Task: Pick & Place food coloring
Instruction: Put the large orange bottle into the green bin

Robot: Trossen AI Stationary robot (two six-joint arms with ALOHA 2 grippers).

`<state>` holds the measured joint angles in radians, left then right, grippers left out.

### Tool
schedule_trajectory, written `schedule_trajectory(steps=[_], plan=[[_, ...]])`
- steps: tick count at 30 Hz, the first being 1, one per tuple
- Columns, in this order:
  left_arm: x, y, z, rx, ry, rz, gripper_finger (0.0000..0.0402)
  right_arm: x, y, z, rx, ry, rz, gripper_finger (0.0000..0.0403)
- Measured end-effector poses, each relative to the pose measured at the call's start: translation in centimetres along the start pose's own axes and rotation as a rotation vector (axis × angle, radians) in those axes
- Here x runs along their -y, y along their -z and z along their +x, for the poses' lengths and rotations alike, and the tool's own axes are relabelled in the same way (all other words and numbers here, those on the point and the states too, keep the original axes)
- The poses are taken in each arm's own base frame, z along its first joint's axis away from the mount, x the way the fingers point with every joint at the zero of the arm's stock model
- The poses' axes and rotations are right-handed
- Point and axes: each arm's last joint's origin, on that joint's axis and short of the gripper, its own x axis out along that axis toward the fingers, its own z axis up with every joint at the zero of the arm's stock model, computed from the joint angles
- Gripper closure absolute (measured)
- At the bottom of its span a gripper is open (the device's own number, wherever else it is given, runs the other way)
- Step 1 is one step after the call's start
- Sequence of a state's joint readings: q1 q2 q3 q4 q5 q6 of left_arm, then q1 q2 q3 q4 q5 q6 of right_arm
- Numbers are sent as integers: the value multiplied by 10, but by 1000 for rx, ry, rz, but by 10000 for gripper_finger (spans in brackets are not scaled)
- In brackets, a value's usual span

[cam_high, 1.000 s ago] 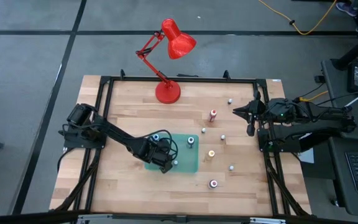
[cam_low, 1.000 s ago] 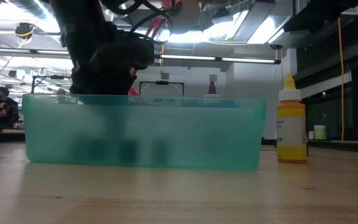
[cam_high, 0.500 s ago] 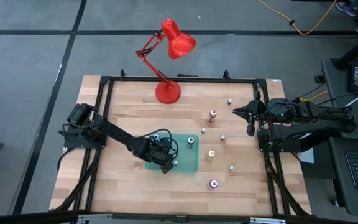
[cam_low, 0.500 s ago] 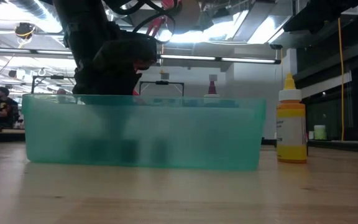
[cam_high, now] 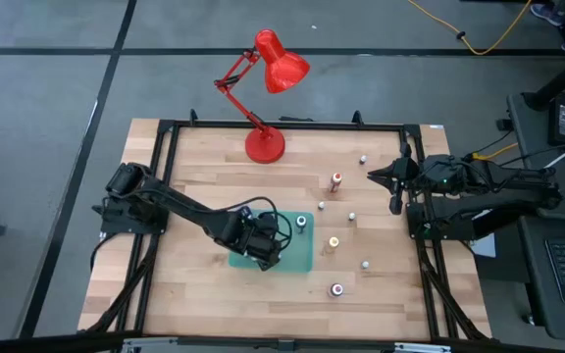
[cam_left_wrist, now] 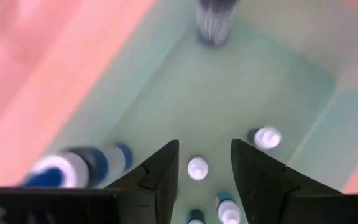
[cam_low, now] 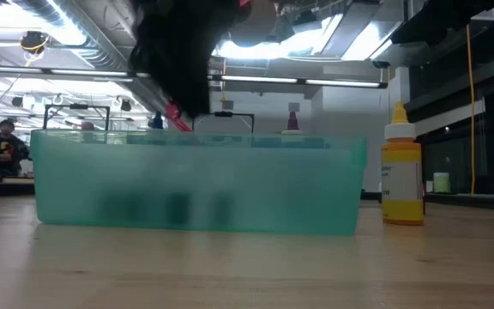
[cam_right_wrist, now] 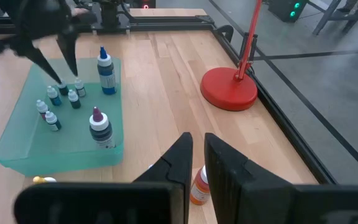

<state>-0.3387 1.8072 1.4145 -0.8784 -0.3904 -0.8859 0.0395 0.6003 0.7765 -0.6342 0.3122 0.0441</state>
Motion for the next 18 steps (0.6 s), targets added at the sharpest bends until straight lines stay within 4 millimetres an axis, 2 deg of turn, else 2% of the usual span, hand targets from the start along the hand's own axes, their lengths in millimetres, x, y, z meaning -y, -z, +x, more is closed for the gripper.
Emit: schedule_trajectory(steps=[6,11,14,18], plan=[[5,-39,-31,103,77,54,261,0,0,0,1,0,0,357],[-7,-75,-48,180,102,30,261,0,0,0,0,0,0,357],[-17,-94,-54,224,105,19,261,0,0,0,1,0,0,357],[-28,-114,-52,284,130,24,261,0,0,0,1,-1,0,357]])
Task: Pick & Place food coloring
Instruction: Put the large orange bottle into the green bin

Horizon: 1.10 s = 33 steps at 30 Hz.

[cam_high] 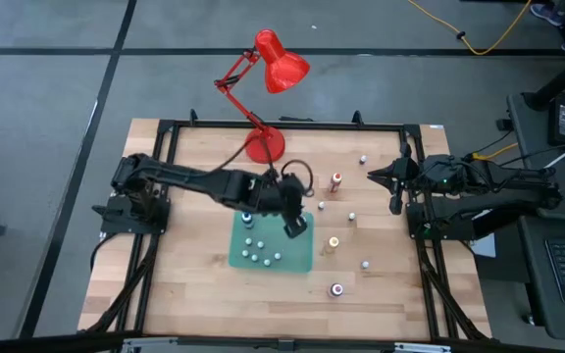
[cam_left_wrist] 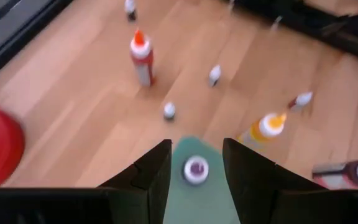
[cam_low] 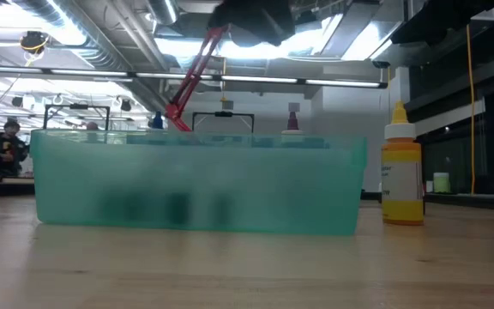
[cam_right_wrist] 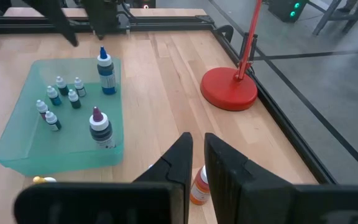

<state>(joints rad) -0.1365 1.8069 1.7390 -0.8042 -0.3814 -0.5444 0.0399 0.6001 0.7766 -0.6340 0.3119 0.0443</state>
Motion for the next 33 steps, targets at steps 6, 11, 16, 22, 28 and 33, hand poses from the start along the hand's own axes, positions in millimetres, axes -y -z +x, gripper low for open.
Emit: schedule_trajectory(steps=[6,11,16,22,28,33], plan=[[-13,-18,8,37,114,25,261,0,0,0,0,0,0,357],[-18,-21,10,34,121,107,261,0,0,0,0,1,0,357],[-20,-22,11,32,130,168,261,0,0,0,0,0,0,357],[-15,-25,9,71,194,240,261,0,0,0,1,0,0,357],[-5,-23,5,84,298,370,261,0,0,0,0,1,0,357],[-16,-24,-1,49,265,371,261,0,0,0,0,0,0,357]])
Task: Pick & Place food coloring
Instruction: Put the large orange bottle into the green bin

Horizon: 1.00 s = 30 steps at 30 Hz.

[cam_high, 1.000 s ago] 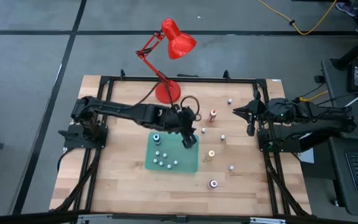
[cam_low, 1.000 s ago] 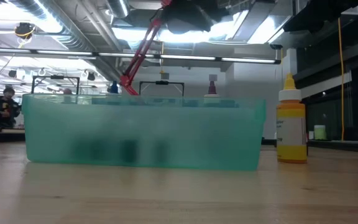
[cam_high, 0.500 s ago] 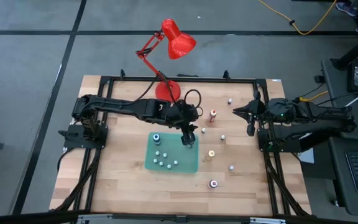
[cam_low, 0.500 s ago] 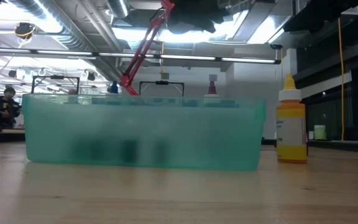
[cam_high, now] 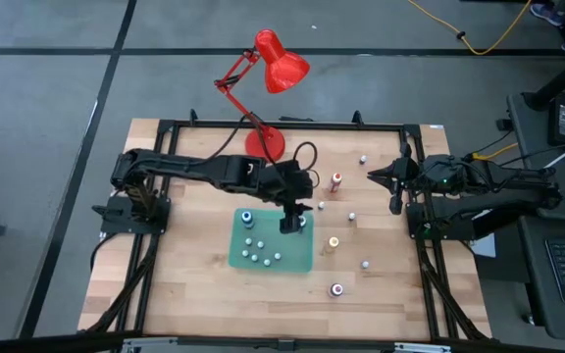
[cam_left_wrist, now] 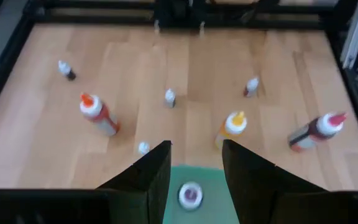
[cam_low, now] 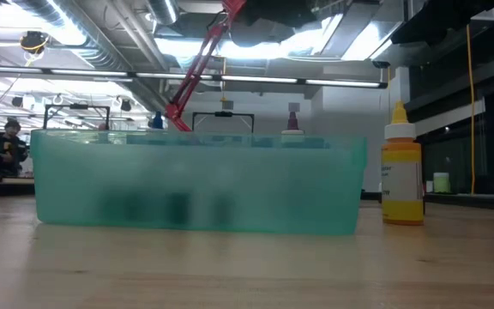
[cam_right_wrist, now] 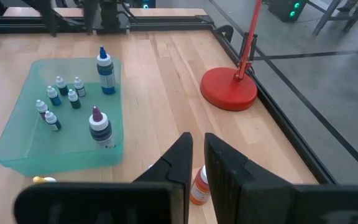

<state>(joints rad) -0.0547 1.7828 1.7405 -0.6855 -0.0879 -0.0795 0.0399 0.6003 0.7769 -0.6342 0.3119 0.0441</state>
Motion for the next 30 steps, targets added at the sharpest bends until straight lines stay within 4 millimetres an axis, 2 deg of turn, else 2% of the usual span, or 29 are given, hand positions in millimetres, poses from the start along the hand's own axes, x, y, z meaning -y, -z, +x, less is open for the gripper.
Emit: schedule_trajectory(steps=[21,27,30], plan=[[-20,-7,0,60,-45,-6,261,0,0,0,1,0,0,357],[-21,-14,0,129,-80,-10,261,0,0,0,0,0,-294,357],[-23,-17,-1,163,-58,-19,261,0,0,0,0,2,-337,357]])
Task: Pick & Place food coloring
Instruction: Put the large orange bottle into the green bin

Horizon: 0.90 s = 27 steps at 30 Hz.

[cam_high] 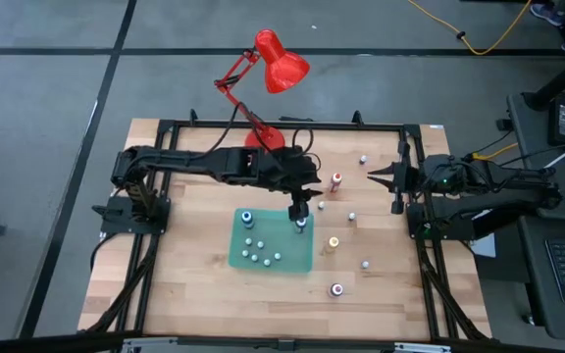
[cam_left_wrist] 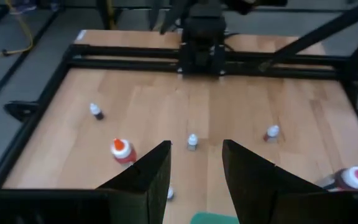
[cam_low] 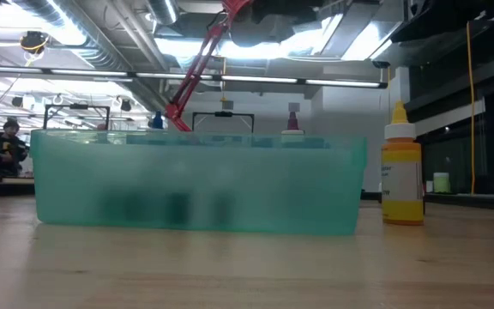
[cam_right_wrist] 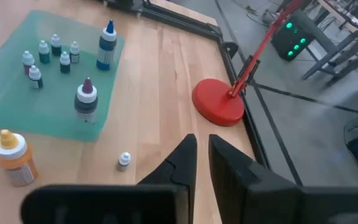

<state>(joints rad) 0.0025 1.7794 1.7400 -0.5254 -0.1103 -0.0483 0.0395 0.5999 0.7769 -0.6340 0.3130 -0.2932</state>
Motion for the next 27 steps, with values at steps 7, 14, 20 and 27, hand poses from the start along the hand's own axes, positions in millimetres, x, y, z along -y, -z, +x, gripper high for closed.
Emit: schedule_trajectory(steps=[7,14,20,27], plan=[[-19,-5,-32,49,212,33,261,0,0,0,3,-2,67,357],[-56,43,-107,142,23,-93,284,0,-1,0,9,0,156,357],[-53,127,-168,468,-34,-236,310,0,-1,0,11,0,161,357],[-48,228,-195,708,-10,-308,328,0,-2,1,14,0,164,357]])
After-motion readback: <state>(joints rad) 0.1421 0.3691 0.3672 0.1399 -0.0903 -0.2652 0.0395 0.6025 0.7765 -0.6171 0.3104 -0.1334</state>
